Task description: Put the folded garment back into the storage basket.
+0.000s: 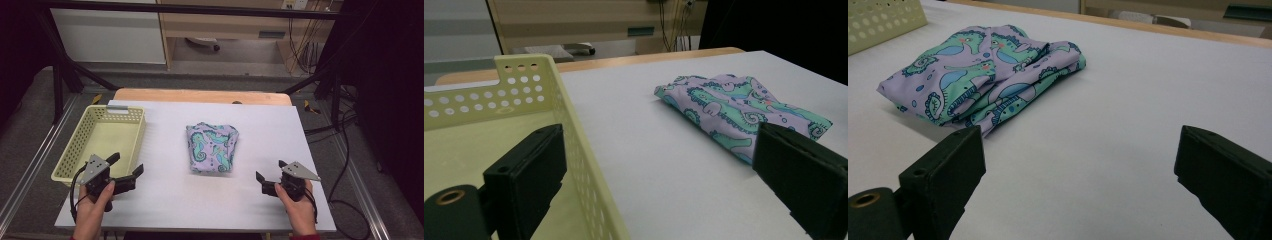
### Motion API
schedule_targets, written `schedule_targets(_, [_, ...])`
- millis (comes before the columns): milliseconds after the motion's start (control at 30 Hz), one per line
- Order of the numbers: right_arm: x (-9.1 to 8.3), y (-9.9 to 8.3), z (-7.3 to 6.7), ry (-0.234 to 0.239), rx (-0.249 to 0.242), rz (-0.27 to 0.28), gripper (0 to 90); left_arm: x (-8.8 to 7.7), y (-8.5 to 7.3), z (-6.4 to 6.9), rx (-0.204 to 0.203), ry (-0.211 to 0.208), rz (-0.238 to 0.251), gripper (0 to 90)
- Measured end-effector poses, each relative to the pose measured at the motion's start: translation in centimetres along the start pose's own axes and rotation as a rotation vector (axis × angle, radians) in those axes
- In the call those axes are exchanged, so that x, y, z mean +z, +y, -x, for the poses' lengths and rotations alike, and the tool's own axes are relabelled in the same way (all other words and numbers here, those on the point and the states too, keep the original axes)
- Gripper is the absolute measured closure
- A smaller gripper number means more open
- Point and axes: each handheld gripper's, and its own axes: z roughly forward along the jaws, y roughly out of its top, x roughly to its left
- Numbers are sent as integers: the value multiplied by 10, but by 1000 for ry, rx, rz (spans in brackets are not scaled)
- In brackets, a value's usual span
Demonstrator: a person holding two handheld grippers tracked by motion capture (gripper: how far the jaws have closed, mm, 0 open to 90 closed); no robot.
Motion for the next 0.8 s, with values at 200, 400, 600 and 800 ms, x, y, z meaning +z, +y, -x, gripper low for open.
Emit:
schedule_targets(200, [-11, 2, -8, -3, -39, 22, 64, 0, -2, 6, 11, -51, 25, 44])
schedule_targets(400, [-12, 1, -19, 14, -86, 13, 62, 2, -1, 23, 54, -72, 30, 44])
schedule_targets(600, [-11, 0, -20, 14, -94, 4, 60, 15, -4, 48, 101, -137, -20, 58])
schedule_targets(800, [-6, 0, -23, 28, -109, -11, 56, 40, -6, 65, 117, -204, -102, 66])
